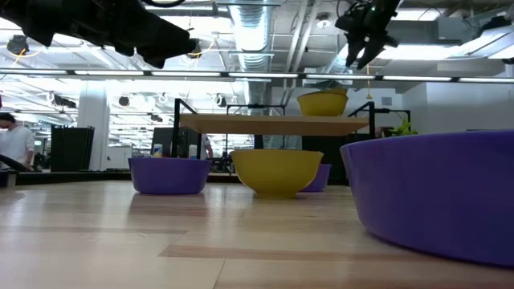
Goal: Pick & Place Mini bowls
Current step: Stack the bottom yellow patterned bowl on the yellow patterned bowl on the shelf
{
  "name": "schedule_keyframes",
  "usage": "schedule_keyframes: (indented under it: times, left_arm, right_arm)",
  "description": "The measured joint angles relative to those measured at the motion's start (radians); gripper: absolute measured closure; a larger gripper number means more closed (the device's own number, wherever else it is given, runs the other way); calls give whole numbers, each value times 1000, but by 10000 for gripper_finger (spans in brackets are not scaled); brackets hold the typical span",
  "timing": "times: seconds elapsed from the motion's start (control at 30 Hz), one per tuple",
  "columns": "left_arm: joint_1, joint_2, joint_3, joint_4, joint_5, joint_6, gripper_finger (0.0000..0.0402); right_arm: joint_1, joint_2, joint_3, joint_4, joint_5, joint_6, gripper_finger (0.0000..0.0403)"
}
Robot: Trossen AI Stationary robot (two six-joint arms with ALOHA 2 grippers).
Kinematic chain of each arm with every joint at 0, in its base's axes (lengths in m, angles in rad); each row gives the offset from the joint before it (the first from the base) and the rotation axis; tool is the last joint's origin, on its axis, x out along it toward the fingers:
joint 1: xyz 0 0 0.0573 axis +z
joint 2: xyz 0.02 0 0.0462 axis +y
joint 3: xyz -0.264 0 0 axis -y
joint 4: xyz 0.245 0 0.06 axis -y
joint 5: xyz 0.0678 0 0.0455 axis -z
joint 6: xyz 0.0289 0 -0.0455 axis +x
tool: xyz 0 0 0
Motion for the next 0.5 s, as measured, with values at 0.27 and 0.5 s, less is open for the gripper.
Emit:
schedule_keyframes:
  times: [0.27, 0.5]
  left_arm:
    - [0, 0, 0, -1, -15, -8, 247]
    - [0, 0, 0, -2, -22, -47, 247]
  right_arm:
    - [34, -38, 0, 166, 255, -40, 208]
    - [61, -1, 0, 96, 438, -90, 210]
